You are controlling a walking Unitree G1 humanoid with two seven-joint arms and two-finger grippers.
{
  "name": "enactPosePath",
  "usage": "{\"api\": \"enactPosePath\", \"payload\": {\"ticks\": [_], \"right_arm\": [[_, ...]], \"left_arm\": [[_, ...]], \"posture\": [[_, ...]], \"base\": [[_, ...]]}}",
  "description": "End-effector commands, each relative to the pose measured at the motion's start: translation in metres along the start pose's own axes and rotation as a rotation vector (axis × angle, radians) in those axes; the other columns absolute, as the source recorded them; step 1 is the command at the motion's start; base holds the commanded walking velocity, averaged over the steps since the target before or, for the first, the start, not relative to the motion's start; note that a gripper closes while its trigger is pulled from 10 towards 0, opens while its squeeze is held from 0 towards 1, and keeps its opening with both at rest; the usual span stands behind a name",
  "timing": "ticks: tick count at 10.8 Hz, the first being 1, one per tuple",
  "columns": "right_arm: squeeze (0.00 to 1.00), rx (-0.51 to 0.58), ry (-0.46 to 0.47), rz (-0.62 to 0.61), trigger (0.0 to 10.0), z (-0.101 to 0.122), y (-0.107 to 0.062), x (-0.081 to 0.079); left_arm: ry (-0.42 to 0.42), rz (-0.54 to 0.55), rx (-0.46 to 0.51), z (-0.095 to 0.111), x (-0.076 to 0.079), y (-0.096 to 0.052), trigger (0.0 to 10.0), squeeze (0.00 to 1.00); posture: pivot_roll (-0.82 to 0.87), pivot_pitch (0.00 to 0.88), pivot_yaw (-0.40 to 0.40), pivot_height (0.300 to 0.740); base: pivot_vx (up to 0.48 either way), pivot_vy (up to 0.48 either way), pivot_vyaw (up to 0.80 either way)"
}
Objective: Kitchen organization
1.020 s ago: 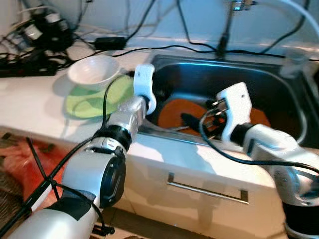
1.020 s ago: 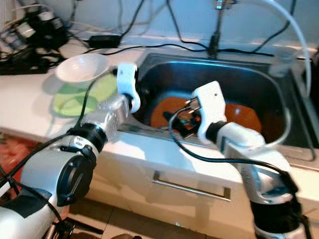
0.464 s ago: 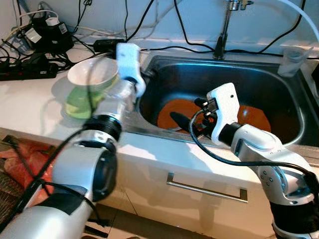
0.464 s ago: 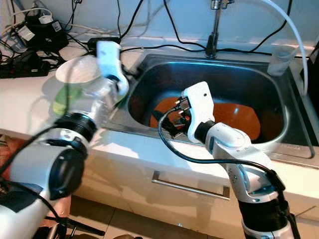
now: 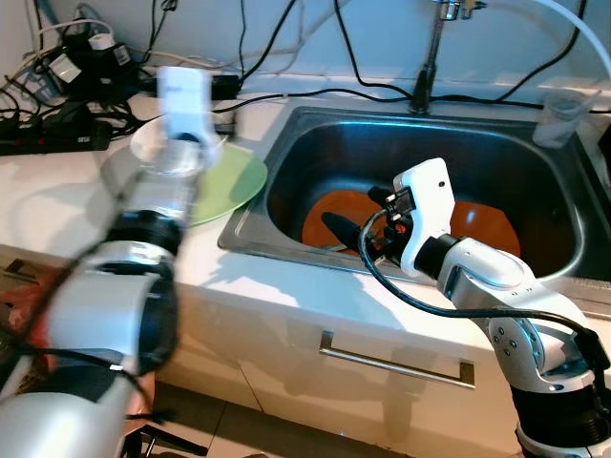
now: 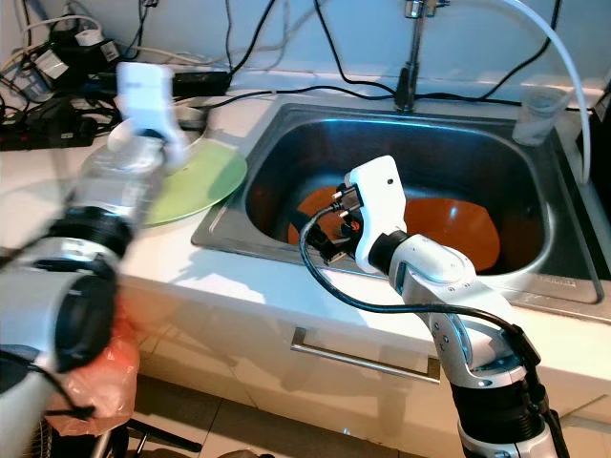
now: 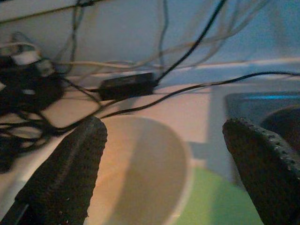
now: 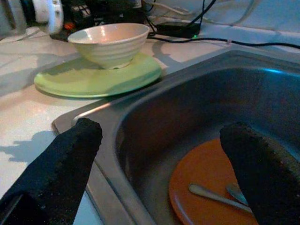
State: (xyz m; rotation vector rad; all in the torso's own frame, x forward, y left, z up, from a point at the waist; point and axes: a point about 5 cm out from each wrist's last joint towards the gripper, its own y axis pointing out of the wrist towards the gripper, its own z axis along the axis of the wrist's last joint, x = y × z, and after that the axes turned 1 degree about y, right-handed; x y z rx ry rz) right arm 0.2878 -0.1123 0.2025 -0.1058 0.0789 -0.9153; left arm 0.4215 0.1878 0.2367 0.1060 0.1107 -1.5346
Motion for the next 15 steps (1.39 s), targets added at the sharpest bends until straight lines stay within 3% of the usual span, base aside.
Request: {"api": "enactPosePath", "payload": {"ticks": [1, 3, 7, 10, 15], "right_arm": [[0.00, 0.009, -0.002, 0.012, 10.0, 0.000, 0.000, -0.004], [0.00, 0.008, 0.008, -0.009, 10.0, -0.002, -0.005, -0.003], [0.00, 0.011, 0.024, -0.015, 10.0, -0.005, -0.010, -0.006], [0.00, 0.067, 0.051, 0.147, 10.0, 0.003, -0.018, -0.027], [0.00, 0.085, 0.089, 0.272, 10.0, 0.007, -0.025, -0.042]], "left_arm": [[0.030, 0.003, -0.034, -0.005, -0.004, -0.001, 10.0, 0.00], [0.124, -0.017, -0.108, -0.010, -0.017, -0.002, 10.0, 0.00], [0.242, -0.111, -0.215, -0.028, -0.018, -0.006, 10.0, 0.00], [0.309, -0.135, -0.252, -0.035, -0.021, -0.008, 10.0, 0.00], [0.344, -0.142, -0.318, -0.046, -0.034, -0.013, 10.0, 0.00]], "posture": [[-0.11, 0.000, 0.138, 0.740], [-0.12, 0.000, 0.149, 0.740], [-0.13, 0.000, 0.162, 0.740], [-0.13, 0.000, 0.159, 0.740], [-0.13, 0.000, 0.158, 0.740]], "base": [[0.000, 0.000, 0.00], [0.000, 0.000, 0.00], [0.000, 0.000, 0.00], [0.000, 0.000, 0.00], [0.000, 0.000, 0.00]]}}
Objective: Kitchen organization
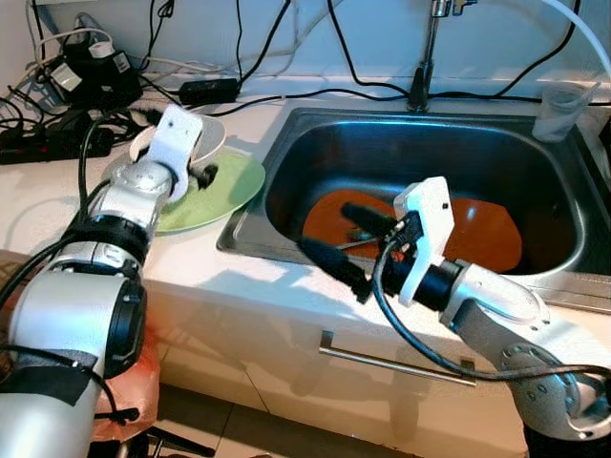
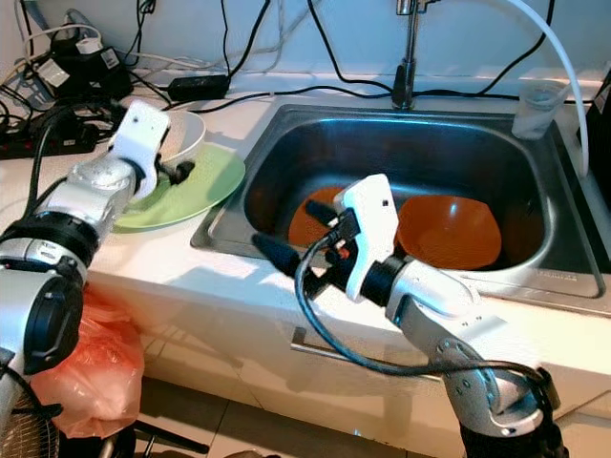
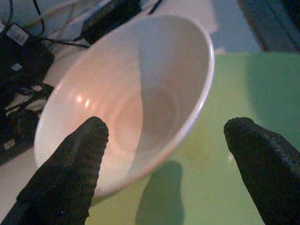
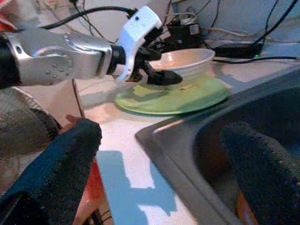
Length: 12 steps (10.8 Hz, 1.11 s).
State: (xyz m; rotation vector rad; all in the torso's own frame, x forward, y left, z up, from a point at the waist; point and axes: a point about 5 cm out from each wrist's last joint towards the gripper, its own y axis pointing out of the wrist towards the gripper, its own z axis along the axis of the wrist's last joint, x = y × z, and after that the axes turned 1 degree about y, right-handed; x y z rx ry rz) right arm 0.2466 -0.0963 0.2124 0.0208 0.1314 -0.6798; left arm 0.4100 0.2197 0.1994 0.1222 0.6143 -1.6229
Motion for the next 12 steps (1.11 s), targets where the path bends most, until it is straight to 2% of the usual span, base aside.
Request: {"api": "enactPosePath", "payload": {"ticks": [1, 3, 5, 7, 8, 9, 10, 11, 12], "right_arm": [[0.00, -0.003, 0.003, 0.036, 10.0, 0.000, 0.000, -0.006], [0.00, -0.009, 0.000, 0.030, 10.0, -0.001, -0.001, -0.006], [0.00, -0.017, -0.005, 0.024, 10.0, 0.000, -0.002, -0.006], [0.00, -0.020, -0.008, 0.011, 10.0, 0.000, -0.004, -0.006], [0.00, -0.025, -0.010, 0.005, 10.0, -0.001, -0.005, -0.006], [0.00, -0.027, -0.011, 0.000, 10.0, -0.002, -0.005, -0.006], [0.00, -0.027, -0.012, -0.001, 10.0, -0.002, -0.005, -0.005], [0.00, -0.030, -0.015, -0.001, 10.0, -0.003, -0.004, -0.005], [0.00, -0.035, -0.020, 0.000, 10.0, -0.003, -0.004, -0.006]], "left_arm": [[0.011, 0.004, -0.034, -0.009, -0.005, -0.002, 10.0, 0.00], [0.000, -0.032, -0.026, -0.011, -0.002, -0.001, 10.0, 0.00], [0.001, -0.059, -0.053, -0.024, 0.007, -0.001, 10.0, 0.00], [0.052, -0.096, -0.085, -0.032, 0.011, -0.001, 5.8, 0.00], [0.070, -0.094, -0.088, -0.032, 0.009, -0.001, 3.3, 0.00], [0.085, -0.081, -0.086, -0.029, 0.006, -0.001, 6.4, 0.00], [0.086, -0.080, -0.084, -0.029, 0.006, -0.002, 7.2, 0.00], [0.087, -0.077, -0.082, -0.028, 0.004, -0.002, 10.0, 0.00], [0.084, -0.075, -0.081, -0.028, 0.003, -0.002, 10.0, 0.00]], "posture": [[-0.13, 0.000, 0.156, 0.740], [-0.13, 0.000, 0.151, 0.740], [-0.14, 0.000, 0.148, 0.740], [-0.16, 0.000, 0.150, 0.740], [-0.16, 0.000, 0.152, 0.740], [-0.15, 0.000, 0.152, 0.740], [-0.15, 0.000, 0.152, 0.740], [-0.15, 0.000, 0.152, 0.740], [-0.15, 0.000, 0.149, 0.740]], "base": [[0.000, 0.000, 0.00], [0.000, 0.000, 0.00], [0.000, 0.000, 0.00], [0.000, 0.000, 0.00], [0.000, 0.000, 0.00], [0.000, 0.000, 0.00], [0.000, 0.000, 0.00], [0.000, 0.000, 0.00], [0.000, 0.000, 0.00]]}}
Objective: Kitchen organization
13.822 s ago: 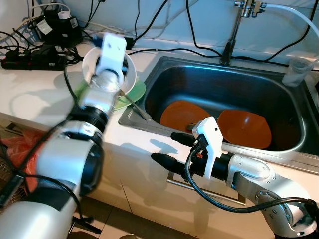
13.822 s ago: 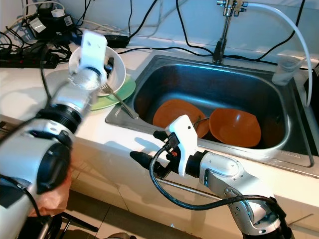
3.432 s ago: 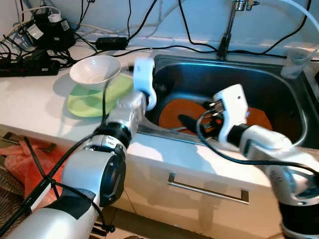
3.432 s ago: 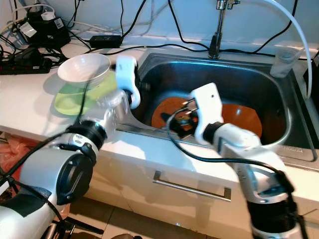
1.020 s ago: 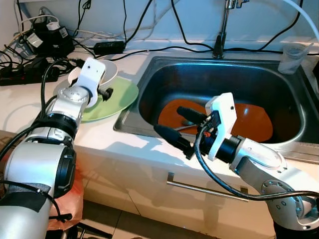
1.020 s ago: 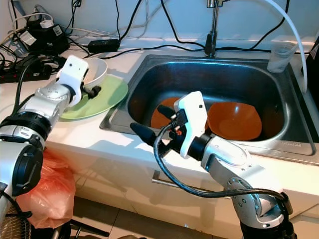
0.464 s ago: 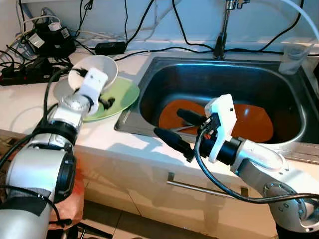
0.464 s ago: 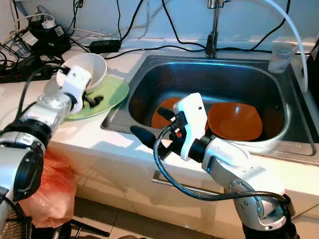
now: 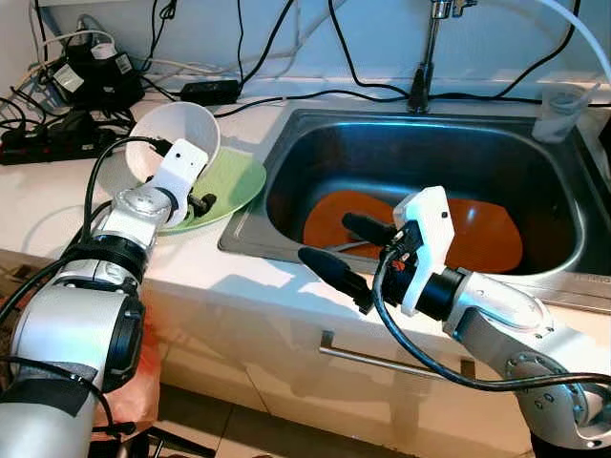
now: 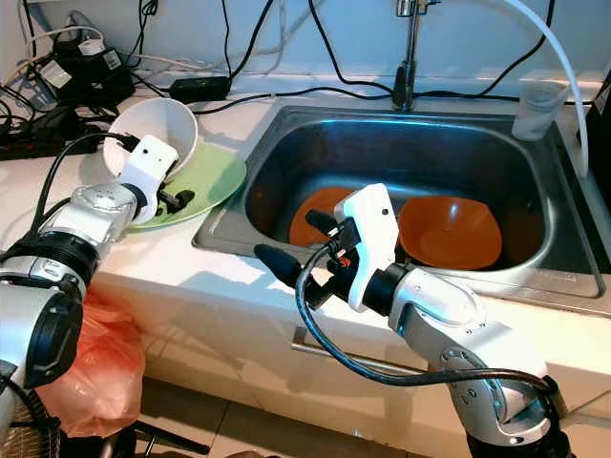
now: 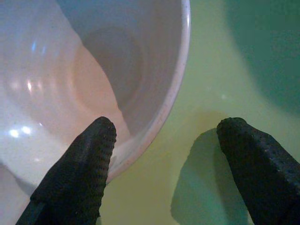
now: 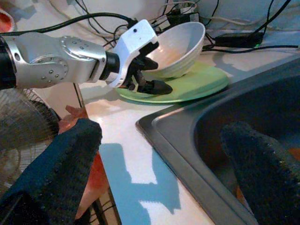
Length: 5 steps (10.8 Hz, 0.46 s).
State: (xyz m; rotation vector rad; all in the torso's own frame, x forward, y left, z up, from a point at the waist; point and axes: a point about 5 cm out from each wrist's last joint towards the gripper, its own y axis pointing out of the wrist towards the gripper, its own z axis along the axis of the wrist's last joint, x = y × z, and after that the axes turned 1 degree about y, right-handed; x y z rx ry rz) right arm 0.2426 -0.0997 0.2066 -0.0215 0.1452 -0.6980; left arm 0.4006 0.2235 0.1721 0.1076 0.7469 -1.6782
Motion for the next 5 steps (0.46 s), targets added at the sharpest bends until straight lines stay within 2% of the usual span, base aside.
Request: {"api": "enactPosePath", "payload": {"ticks": [1, 2, 3, 5], "right_arm": [[0.00, 0.008, -0.022, 0.019, 10.0, 0.0030, 0.0010, -0.0050], [0.00, 0.008, -0.024, 0.016, 10.0, 0.0033, 0.0010, -0.0045], [0.00, 0.006, -0.027, 0.014, 10.0, 0.0031, 0.0010, -0.0043], [0.00, 0.004, -0.031, 0.011, 10.0, 0.0028, 0.0009, -0.0044]], "left_arm": [[0.006, 0.007, -0.009, -0.0021, -0.0064, -0.0021, 10.0, 0.00], [-0.003, 0.006, -0.006, -0.0024, -0.0067, -0.0023, 2.7, 0.00], [-0.005, 0.004, -0.005, -0.0031, -0.0072, -0.0025, 0.0, 0.00], [0.001, 0.007, -0.010, -0.0049, -0.0083, -0.0030, 0.0, 0.00]], "posture": [[-0.15, 0.000, 0.149, 0.740], [-0.15, 0.000, 0.149, 0.740], [-0.15, 0.000, 0.148, 0.740], [-0.16, 0.000, 0.150, 0.740]], "base": [[0.000, 0.000, 0.00], [0.000, 0.000, 0.00], [0.000, 0.000, 0.00], [0.000, 0.000, 0.00]]}}
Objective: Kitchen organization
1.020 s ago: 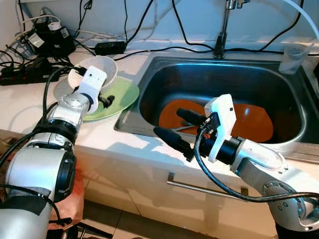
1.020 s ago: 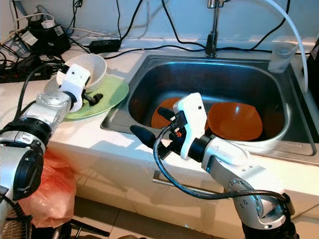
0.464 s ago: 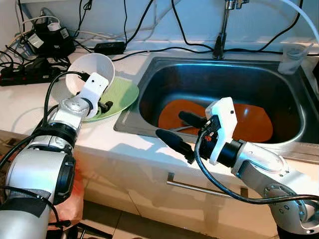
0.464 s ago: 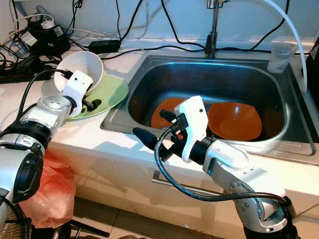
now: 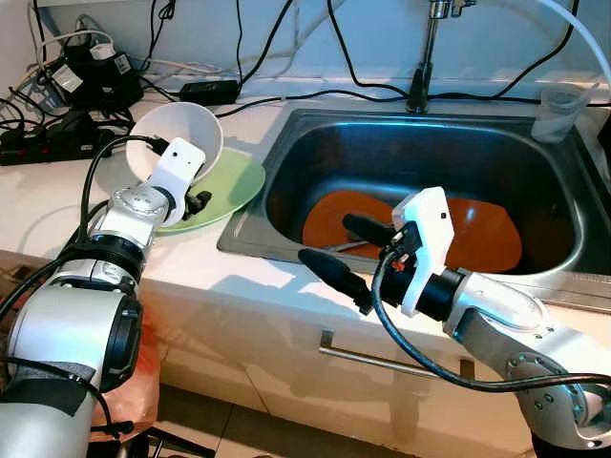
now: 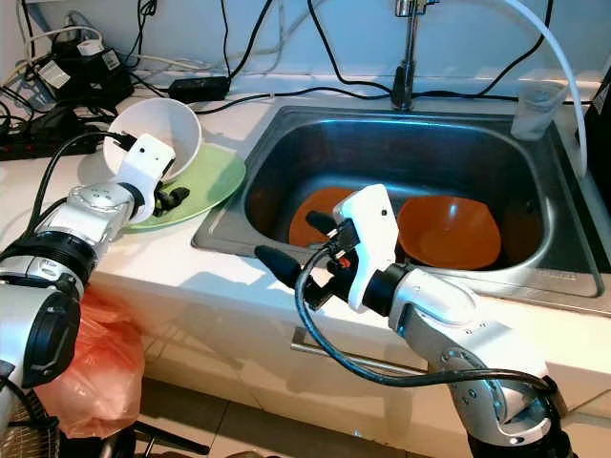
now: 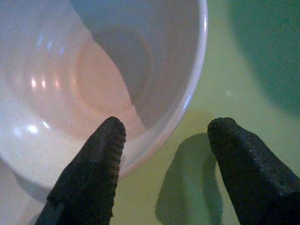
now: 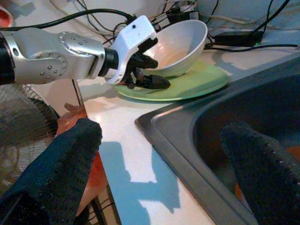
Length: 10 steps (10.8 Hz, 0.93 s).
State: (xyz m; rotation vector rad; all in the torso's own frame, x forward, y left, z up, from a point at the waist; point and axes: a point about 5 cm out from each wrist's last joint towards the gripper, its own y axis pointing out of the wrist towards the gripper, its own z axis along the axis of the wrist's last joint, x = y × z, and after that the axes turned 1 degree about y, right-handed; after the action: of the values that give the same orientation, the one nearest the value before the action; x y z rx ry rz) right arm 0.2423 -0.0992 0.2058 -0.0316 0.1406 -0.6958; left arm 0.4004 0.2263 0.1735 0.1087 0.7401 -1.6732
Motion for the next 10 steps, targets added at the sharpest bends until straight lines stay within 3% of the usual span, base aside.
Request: {"api": "enactPosePath", "payload": {"ticks": [1, 10], "right_arm": [[0.00, 0.011, -0.025, 0.008, 10.0, 0.0033, 0.0005, -0.0038], [0.00, 0.008, -0.035, 0.005, 10.0, 0.0023, 0.0014, -0.0031]], "left_arm": [[0.007, 0.000, -0.013, -0.0044, -0.0053, -0.0020, 0.0, 0.00], [0.010, 0.012, -0.009, -0.0039, -0.0080, -0.0027, 0.0, 0.00]], "posture": [[-0.16, 0.000, 0.150, 0.740], [-0.15, 0.000, 0.150, 0.740]], "base": [[0.000, 0.000, 0.00], [0.000, 0.000, 0.00]]}}
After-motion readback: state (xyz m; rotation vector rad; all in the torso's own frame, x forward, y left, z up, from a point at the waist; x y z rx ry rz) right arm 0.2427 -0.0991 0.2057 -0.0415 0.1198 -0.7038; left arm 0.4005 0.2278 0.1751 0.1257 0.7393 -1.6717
